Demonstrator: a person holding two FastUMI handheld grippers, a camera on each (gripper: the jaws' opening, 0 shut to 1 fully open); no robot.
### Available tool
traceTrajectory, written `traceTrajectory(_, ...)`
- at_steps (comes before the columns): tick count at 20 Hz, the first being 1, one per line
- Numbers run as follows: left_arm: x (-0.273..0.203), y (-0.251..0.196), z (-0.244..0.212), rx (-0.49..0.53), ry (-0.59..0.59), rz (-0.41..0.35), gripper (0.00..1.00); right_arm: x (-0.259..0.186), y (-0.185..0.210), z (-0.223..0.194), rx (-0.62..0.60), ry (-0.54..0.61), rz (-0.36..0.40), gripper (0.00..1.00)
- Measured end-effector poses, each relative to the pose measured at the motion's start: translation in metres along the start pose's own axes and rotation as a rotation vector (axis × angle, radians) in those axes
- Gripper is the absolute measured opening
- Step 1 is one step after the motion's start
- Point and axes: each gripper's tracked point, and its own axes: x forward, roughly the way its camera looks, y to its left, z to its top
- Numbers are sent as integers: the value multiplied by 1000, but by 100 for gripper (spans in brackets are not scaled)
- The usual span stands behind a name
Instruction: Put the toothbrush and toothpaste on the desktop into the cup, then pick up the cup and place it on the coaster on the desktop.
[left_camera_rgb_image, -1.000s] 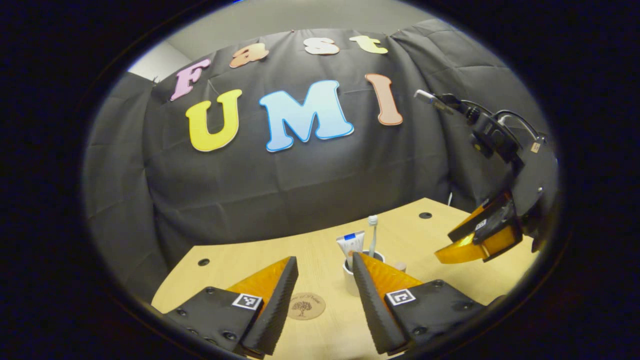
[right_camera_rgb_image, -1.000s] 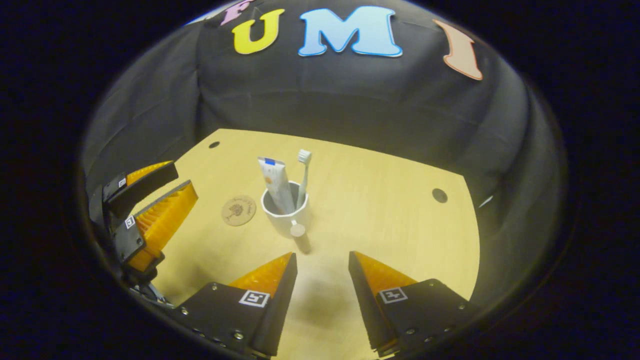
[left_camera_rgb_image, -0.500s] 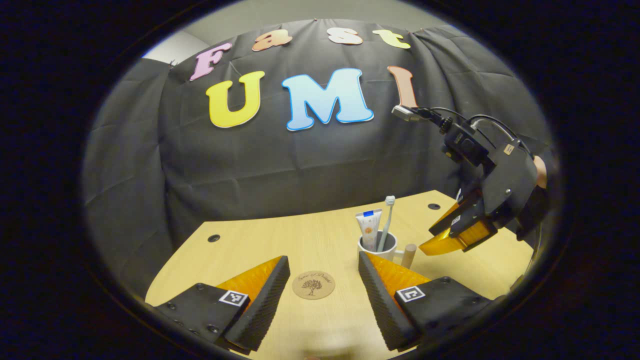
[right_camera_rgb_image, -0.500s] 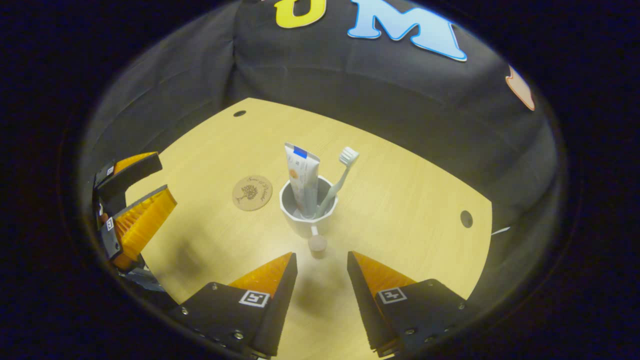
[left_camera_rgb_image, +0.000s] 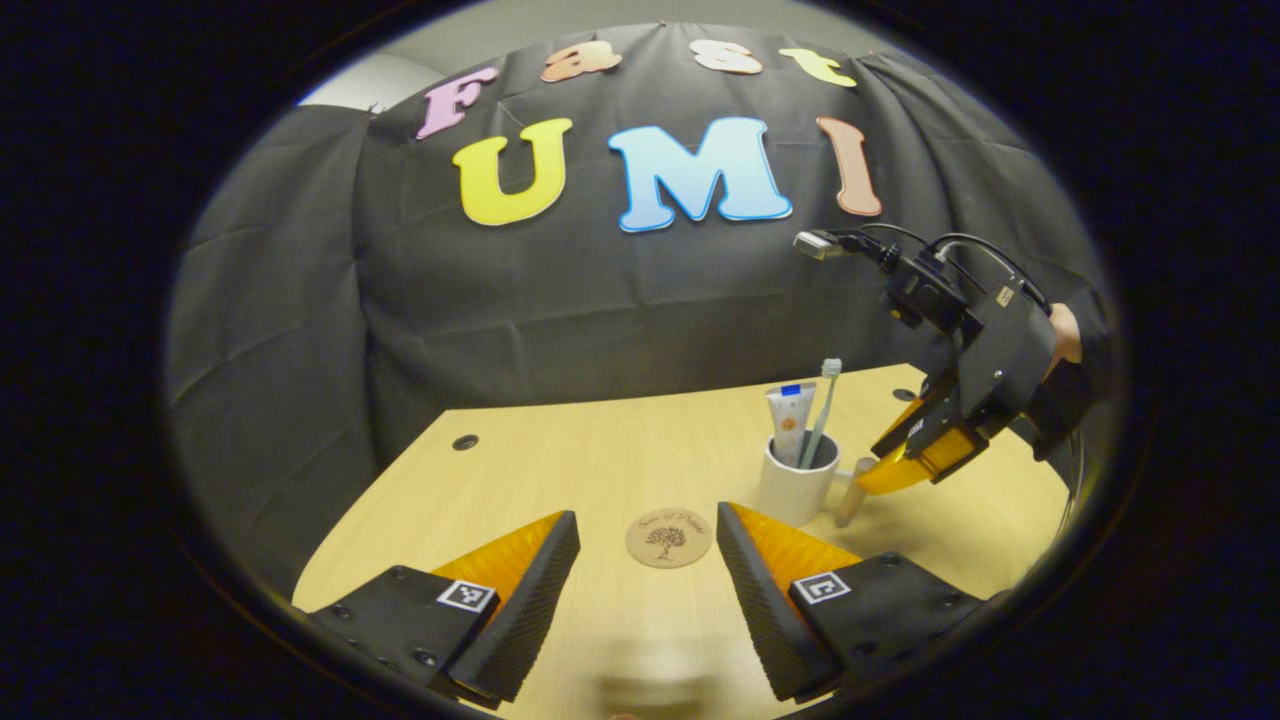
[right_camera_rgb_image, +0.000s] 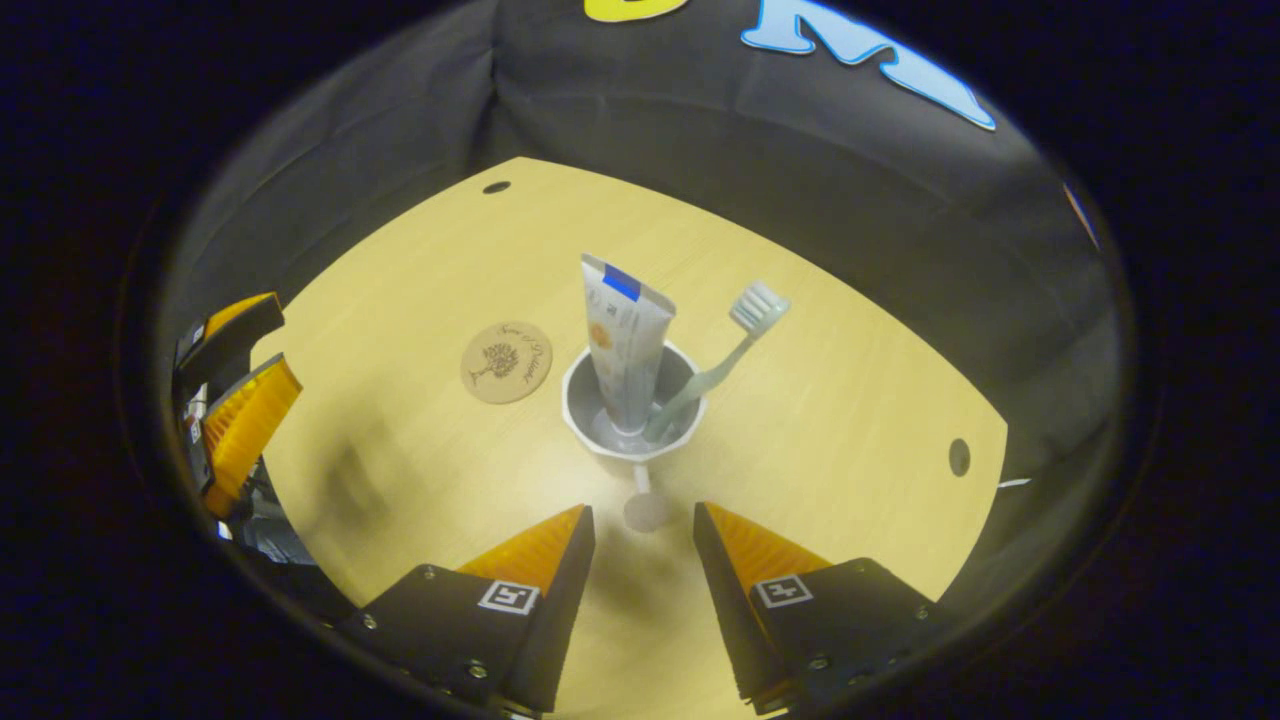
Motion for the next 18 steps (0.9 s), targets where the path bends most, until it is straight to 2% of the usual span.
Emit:
traceTrajectory(1, -2, 4, -4, -4, 6, 10, 92, 2, 1, 1, 3, 8, 8, 59)
traceTrajectory(3, -4, 8, -8, -14, 15, 21, 95, 8, 0, 3, -4, 23, 11, 59)
traceTrajectory(5, -4, 11, -14, -23, 25, 29, 89, 13, -1, 5, -11, 31, 8, 59)
traceTrajectory(6, -5, 13, -14, -26, 29, 36, 92, 16, 0, 7, -12, 38, 17, 55)
traceTrajectory(8, -5, 14, -15, -33, 34, 48, 89, 20, 1, 7, -17, 48, 23, 55)
traceTrajectory(9, -5, 15, -16, -35, 36, 54, 96, 23, 1, 6, -21, 56, 23, 55)
traceTrajectory(10, -6, 16, -17, -37, 38, 61, 93, 25, 0, 6, -24, 64, 25, 54)
traceTrajectory(13, -8, 18, -21, -47, 46, 78, 92, 34, 0, 3, -28, 83, 27, 55)
traceTrajectory(14, -9, 19, -22, -50, 49, 85, 93, 30, -1, 6, -22, 89, 27, 53)
traceTrajectory(15, -10, 21, -23, -53, 51, 91, 93, 38, 1, 3, -14, 96, 35, 39)
traceTrajectory(18, -14, 25, -27, -67, 60, 111, 92, 42, 3, 2, -12, 116, 49, 40)
